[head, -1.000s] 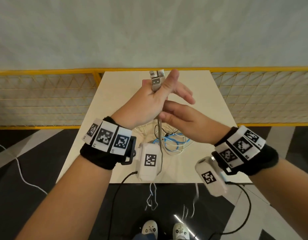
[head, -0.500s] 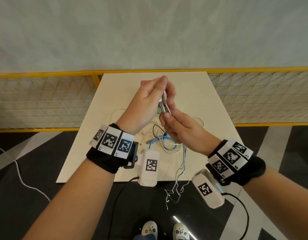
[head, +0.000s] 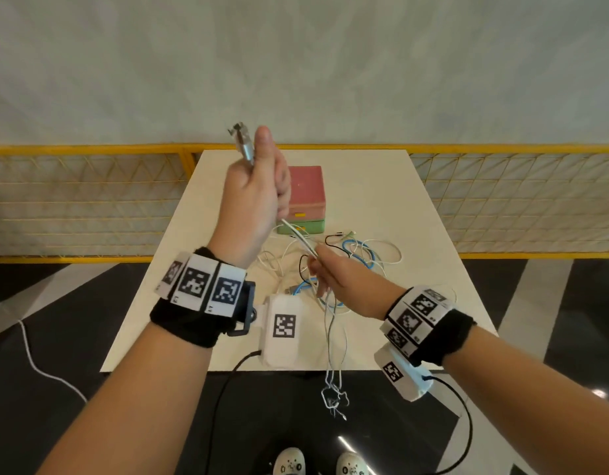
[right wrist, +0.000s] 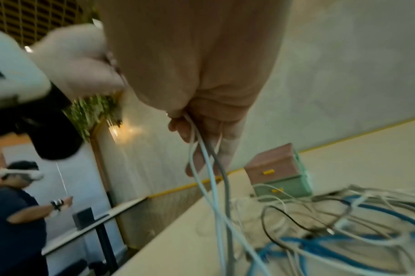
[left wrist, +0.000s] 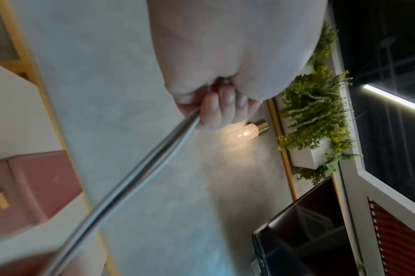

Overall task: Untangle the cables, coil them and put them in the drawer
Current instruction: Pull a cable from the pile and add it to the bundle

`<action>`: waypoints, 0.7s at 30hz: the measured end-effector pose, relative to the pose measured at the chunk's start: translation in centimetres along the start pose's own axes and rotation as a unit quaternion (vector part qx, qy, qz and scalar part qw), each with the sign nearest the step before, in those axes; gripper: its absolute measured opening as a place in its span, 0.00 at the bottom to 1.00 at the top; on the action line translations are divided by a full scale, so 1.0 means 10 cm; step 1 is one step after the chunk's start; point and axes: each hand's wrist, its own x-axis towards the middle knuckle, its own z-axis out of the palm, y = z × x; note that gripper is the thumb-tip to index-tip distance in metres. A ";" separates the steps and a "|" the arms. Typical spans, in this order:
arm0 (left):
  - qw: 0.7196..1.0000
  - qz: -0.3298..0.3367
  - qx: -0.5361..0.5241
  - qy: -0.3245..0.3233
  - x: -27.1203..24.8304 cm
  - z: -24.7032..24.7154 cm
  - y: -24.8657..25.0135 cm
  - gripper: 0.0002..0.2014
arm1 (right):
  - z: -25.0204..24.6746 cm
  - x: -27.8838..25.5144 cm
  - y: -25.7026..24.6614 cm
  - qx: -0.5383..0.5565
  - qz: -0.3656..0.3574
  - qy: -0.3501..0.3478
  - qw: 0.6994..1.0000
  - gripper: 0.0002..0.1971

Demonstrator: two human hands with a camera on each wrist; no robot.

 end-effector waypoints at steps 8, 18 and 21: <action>1.000 -0.017 0.019 0.000 0.13 -0.14 -0.17 0.27 | 0.19 -0.03 0.20 0.047 0.128 -0.267 0.954 0.21; 0.985 -0.114 0.117 -0.047 0.22 -0.23 -0.64 0.24 | -0.10 0.16 1.31 -0.092 0.290 0.113 0.946 0.14; 0.980 -0.140 0.134 -0.041 0.24 -0.23 -0.82 0.26 | -0.14 0.29 1.45 -0.074 0.324 0.120 0.935 0.25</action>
